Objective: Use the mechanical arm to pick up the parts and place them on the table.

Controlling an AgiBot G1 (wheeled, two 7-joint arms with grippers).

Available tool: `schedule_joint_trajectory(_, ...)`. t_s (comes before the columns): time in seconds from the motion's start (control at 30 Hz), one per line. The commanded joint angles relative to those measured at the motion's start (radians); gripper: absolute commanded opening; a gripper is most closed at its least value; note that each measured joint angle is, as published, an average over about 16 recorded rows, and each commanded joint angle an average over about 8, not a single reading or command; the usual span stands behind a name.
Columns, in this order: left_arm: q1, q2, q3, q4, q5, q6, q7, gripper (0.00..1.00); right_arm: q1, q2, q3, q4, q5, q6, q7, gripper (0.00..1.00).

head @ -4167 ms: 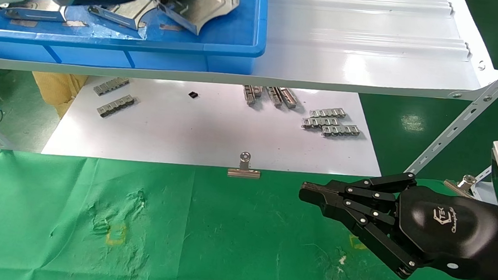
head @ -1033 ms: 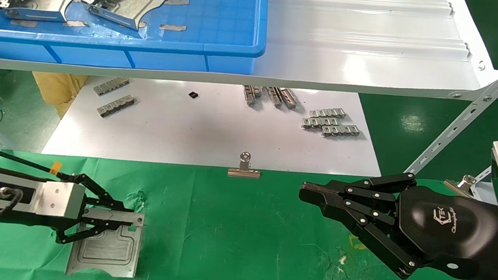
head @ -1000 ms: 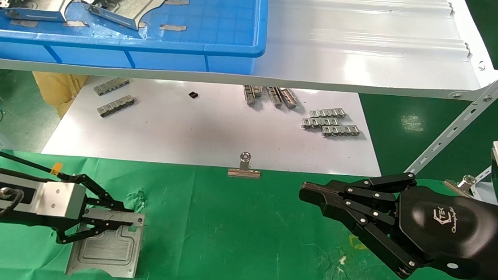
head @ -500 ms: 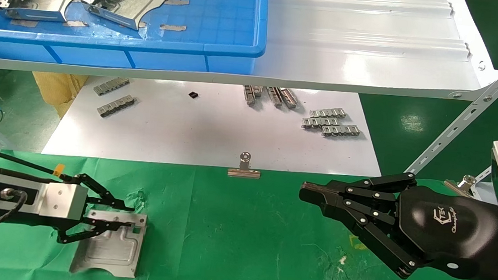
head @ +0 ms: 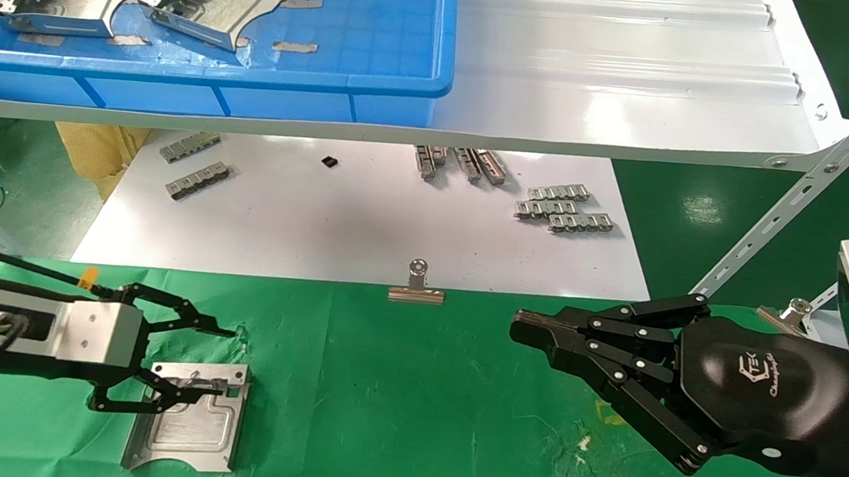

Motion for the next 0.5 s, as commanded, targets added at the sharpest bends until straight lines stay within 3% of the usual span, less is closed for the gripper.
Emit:
schedule_joint_trajectory(0.03,-0.001,-0.005,-0.008,-0.007,-0.02,0.018,0.0,1.0,0.0,0.0,0.0,0.0,0.0,0.0,0.0,0.0)
schedule_joint_trajectory(0.07,-0.001,-0.009,-0.011,-0.013,-0.034,0.036,-0.005,1.0,0.0,0.0,0.0,0.0,0.0,0.0,0.0,0.07)
schedule_joint_trajectory(0.3,0.008,-0.023,-0.041,-0.046,-0.128,0.132,-0.051,1.0,0.0,0.0,0.0,0.0,0.0,0.0,0.0,0.94)
schedule_joint_trajectory(0.33,0.013,-0.024,-0.048,-0.05,-0.135,0.136,-0.06,1.0,0.0,0.0,0.0,0.0,0.0,0.0,0.0,1.0)
schedule_joint_trajectory(0.5,0.051,-0.028,-0.099,-0.086,-0.146,0.132,-0.109,1.0,0.0,0.0,0.0,0.0,0.0,0.0,0.0,1.0)
